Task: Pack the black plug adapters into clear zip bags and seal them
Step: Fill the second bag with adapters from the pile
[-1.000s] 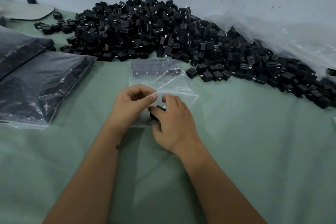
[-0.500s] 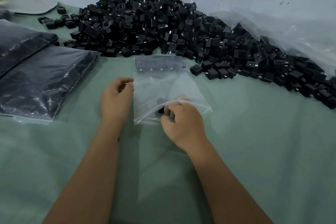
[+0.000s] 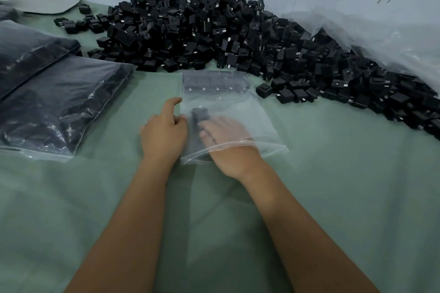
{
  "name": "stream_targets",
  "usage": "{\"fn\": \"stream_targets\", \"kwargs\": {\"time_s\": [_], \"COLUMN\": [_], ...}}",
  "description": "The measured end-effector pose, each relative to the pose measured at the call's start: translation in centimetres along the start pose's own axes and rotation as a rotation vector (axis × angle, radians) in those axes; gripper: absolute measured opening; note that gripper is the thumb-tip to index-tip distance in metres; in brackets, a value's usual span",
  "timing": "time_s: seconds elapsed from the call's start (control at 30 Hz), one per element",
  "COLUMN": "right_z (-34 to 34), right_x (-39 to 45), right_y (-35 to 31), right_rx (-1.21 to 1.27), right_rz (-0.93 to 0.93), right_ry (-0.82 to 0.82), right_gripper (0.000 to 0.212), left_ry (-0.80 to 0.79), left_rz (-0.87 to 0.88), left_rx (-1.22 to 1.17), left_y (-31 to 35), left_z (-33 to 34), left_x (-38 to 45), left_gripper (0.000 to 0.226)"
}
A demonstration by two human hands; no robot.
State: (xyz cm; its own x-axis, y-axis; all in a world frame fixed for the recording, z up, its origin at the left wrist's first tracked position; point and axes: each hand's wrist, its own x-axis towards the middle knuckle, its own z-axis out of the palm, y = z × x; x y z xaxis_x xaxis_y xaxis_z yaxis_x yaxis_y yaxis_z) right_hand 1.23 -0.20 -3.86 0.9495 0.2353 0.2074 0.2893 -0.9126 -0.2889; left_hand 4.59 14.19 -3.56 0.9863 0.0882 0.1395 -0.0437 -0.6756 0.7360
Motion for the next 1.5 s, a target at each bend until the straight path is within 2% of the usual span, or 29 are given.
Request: {"fn": "stream_targets", "kwargs": {"time_s": [0.2, 0.33, 0.57, 0.67, 0.77, 0.8, 0.93, 1.0, 1.07, 1.13, 1.23, 1.3, 1.33, 1.4, 1.5], "right_z": [1.1, 2.4, 2.9, 1.7, -0.2, -0.8, -2.5, -3.1, -3.8, -4.8, -6.0, -6.6, -6.7, -6.5, -5.5], "right_x": [4.6, 7.2, 6.3, 3.6, 0.3, -0.7, -2.8, -2.9, -2.6, -2.0, -0.9, -0.4, -0.2, 0.4, 1.3], "right_y": [0.3, 0.2, 1.3, 0.5, 0.4, 0.5, 0.2, 0.5, 1.6, 3.3, 7.1, 10.1, 11.5, 14.1, 16.3], "right_rx": [0.027, -0.127, -0.250, -0.142, -0.036, -0.024, 0.008, 0.030, 0.186, 0.487, 0.862, 0.894, 0.864, 0.789, 0.595], "right_rz": [-0.025, -0.086, -0.084, -0.045, -0.066, -0.076, -0.333, -0.405, -0.290, -0.039, 0.325, 0.531, 0.622, 0.745, 0.764], "right_ry": [0.011, 0.028, -0.018, -0.059, -0.068, -0.019, 0.612, 0.815, 0.950, 1.081, 1.280, 1.311, 1.262, 1.062, 0.661], "right_gripper": [0.035, 0.015, 0.036, 0.038, 0.025, 0.020, 0.022, 0.024, 0.028, 0.026, 0.017, 0.016, 0.016, 0.024, 0.048], "left_ry": [-0.010, -0.024, 0.039, 0.057, 0.045, 0.039, 0.031, 0.059, 0.122, 0.157, 0.074, -0.007, -0.037, -0.088, -0.167], "left_rz": [0.030, 0.035, 0.014, 0.036, 0.037, 0.044, 0.055, 0.048, 0.050, 0.104, 0.222, 0.228, 0.223, 0.215, 0.213], "left_rx": [-0.040, -0.092, -0.104, -0.083, -0.080, -0.076, -0.080, -0.069, -0.107, -0.281, -0.463, -0.524, -0.555, -0.609, -0.614], "left_y": [0.1, 0.0, -0.5, -0.6, -0.9, -1.0, -1.2, -1.3, -1.1, -0.9, -0.4, -0.1, 0.1, 0.3, 0.4], "left_z": [0.0, 0.1, 0.5, 0.6, 0.7, 0.7, 0.7, 0.8, 0.6, 0.1, -0.3, 0.0, 0.1, 0.3, 0.5], "left_x": [0.0, 0.0, 0.4, 0.4, 0.6, 0.8, 1.1, 1.1, 1.0, 1.1, 1.3, 1.3, 1.2, 1.1, 1.1], "left_gripper": [0.045, 0.045, 0.051, 0.052, 0.051, 0.051, 0.050, 0.044, 0.033, 0.027, 0.025, 0.023, 0.022, 0.020, 0.020]}}
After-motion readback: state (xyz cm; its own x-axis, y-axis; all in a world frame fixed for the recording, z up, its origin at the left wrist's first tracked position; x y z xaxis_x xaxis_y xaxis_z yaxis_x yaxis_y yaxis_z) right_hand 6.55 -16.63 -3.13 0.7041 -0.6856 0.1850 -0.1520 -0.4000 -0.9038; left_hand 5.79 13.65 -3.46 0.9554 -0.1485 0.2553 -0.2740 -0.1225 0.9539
